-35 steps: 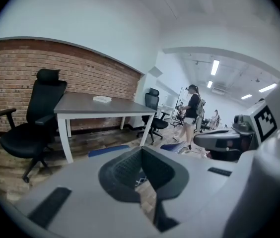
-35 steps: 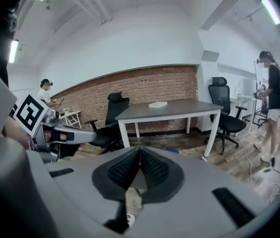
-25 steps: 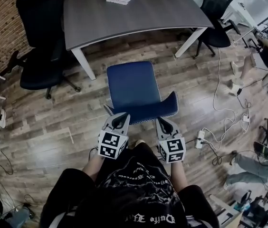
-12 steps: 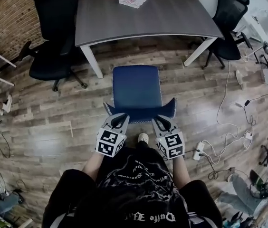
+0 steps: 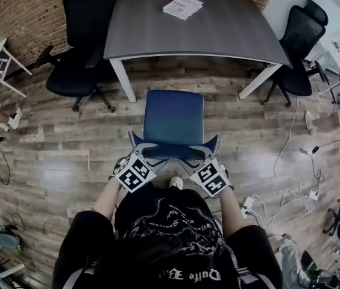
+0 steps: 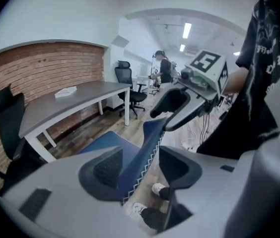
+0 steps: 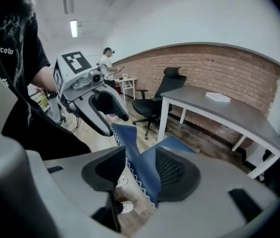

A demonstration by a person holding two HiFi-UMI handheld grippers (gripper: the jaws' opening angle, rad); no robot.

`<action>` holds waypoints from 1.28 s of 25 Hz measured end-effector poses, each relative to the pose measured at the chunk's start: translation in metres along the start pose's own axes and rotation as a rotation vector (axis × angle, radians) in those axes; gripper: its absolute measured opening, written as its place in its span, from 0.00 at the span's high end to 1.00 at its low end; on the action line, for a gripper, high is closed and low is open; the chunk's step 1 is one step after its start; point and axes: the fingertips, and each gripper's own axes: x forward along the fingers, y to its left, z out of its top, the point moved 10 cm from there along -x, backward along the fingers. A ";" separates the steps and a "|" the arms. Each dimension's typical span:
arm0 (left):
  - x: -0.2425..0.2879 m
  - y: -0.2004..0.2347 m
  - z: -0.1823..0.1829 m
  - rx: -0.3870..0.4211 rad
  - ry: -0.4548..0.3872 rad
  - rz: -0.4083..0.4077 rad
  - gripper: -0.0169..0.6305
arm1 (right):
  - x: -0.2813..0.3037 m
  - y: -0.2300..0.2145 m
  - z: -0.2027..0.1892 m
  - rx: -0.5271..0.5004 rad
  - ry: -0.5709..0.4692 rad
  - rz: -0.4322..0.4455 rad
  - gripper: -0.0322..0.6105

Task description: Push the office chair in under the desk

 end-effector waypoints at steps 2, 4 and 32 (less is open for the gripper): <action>0.007 -0.001 0.000 0.062 0.057 -0.016 0.60 | 0.005 0.001 -0.001 -0.052 0.041 0.049 0.64; 0.013 -0.004 -0.001 0.133 0.117 -0.034 0.59 | 0.009 0.003 -0.004 -0.107 0.096 0.094 0.63; 0.083 0.002 -0.020 0.356 0.445 -0.143 0.69 | 0.075 -0.007 -0.029 -0.430 0.460 0.214 0.64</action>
